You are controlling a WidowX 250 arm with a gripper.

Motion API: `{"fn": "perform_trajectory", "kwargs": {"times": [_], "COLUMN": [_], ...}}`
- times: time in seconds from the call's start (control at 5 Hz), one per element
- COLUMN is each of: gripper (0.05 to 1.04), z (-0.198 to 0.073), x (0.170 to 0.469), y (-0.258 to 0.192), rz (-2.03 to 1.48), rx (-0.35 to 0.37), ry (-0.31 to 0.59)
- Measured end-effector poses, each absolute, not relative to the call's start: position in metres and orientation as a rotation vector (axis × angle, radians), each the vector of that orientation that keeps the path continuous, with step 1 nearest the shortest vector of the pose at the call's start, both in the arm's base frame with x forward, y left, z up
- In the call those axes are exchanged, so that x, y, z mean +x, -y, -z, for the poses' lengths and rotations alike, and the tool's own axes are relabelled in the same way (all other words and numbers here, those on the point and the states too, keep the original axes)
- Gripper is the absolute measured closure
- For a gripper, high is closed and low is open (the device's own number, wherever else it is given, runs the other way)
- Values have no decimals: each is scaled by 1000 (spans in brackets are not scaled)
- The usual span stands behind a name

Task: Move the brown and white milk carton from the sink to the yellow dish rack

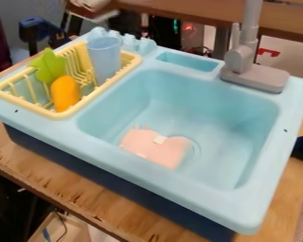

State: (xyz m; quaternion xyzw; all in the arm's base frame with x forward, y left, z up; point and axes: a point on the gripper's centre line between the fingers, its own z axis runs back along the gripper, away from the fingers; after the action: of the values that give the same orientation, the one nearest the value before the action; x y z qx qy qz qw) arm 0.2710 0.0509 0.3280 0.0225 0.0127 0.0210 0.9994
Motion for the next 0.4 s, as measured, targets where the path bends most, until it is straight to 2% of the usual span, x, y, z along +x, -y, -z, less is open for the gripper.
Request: {"fn": "perform_trajectory", "kwargs": {"times": [0.4], "gripper": [280], "z": [-325], "x": [278], "y": [-113], "rz": [-55], "rx": [65], "ry": [65]}}
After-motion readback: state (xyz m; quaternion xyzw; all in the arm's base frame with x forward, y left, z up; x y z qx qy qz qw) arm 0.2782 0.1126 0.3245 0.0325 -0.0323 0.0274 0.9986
